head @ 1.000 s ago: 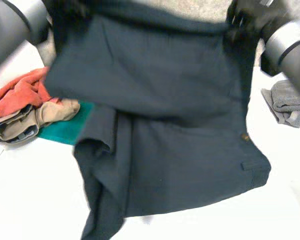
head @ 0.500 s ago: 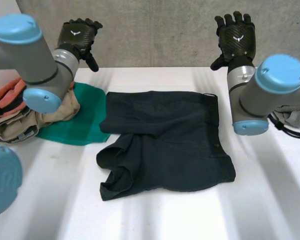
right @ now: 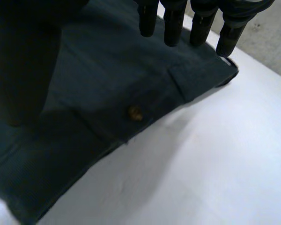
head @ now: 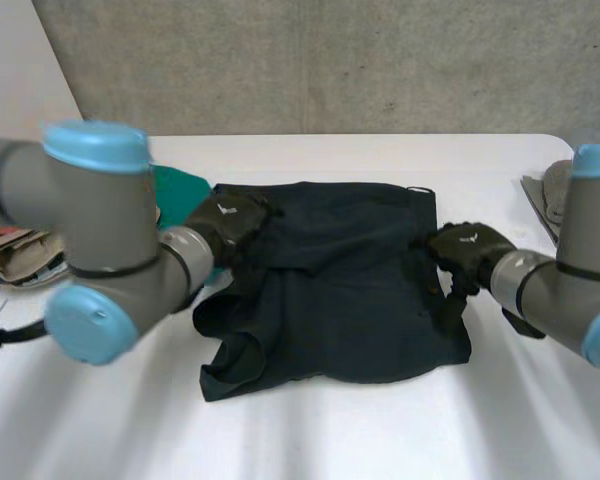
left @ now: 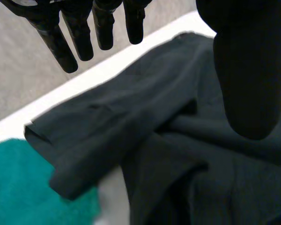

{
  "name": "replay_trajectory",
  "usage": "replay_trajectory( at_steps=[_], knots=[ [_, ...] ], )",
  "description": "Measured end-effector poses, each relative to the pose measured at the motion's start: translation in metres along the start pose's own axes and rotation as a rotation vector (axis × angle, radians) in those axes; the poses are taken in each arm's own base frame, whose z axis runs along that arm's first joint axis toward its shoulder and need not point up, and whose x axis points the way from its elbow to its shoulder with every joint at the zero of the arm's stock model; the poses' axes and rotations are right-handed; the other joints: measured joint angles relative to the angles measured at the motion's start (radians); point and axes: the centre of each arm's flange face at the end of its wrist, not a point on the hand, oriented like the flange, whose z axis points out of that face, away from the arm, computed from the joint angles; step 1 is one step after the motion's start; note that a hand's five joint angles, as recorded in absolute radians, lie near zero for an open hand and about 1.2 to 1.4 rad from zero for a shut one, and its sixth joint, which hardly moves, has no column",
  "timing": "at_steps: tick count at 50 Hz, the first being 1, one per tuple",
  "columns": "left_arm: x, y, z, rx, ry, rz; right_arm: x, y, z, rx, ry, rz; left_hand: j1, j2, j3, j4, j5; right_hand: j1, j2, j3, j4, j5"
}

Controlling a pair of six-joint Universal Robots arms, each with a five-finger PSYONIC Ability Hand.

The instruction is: Fold the laundry.

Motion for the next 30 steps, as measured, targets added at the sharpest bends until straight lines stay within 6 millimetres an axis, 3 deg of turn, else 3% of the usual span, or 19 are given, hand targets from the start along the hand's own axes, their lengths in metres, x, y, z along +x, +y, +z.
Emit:
replay_trajectory(
  at_steps=[7,14,18,20,23,26,30],
  knots=[
    [0.007,0.032,0.030,-0.075,-0.071,0.067,0.005,0.016,0.002,0.029,0.032,-0.034,0.000,0.000,0.000,0.000,0.000,0.000,0.000,0.000,0.000,0.000],
    [-0.013,0.047,0.061,-0.100,-0.176,0.178,0.007,0.017,-0.001,0.072,0.060,-0.051,0.000,0.000,0.000,0.000,0.000,0.000,0.000,0.000,0.000,0.000],
    [-0.048,0.041,0.079,-0.071,-0.295,0.244,0.005,0.015,-0.005,0.102,0.068,-0.062,0.000,0.000,0.000,0.000,0.000,0.000,0.000,0.000,0.000,0.000],
    [-0.085,0.034,0.089,-0.051,-0.410,0.299,0.002,0.013,-0.010,0.126,0.068,-0.076,0.000,0.000,0.000,0.000,0.000,0.000,0.000,0.000,0.000,0.000],
    [-0.115,0.026,0.092,-0.035,-0.483,0.348,-0.005,0.012,-0.018,0.146,0.058,-0.100,0.000,0.000,0.000,0.000,0.000,0.000,0.000,0.000,0.000,0.000],
    [-0.123,0.018,0.089,-0.018,-0.481,0.369,-0.012,0.013,-0.023,0.150,0.044,-0.119,0.000,0.000,0.000,0.000,0.000,0.004,0.008,0.007,0.006,0.005],
    [-0.111,0.005,0.075,0.009,-0.394,0.372,-0.023,0.017,-0.030,0.140,0.017,-0.155,0.000,0.000,0.000,0.000,0.000,0.097,0.116,0.114,0.101,0.099]
  ],
)
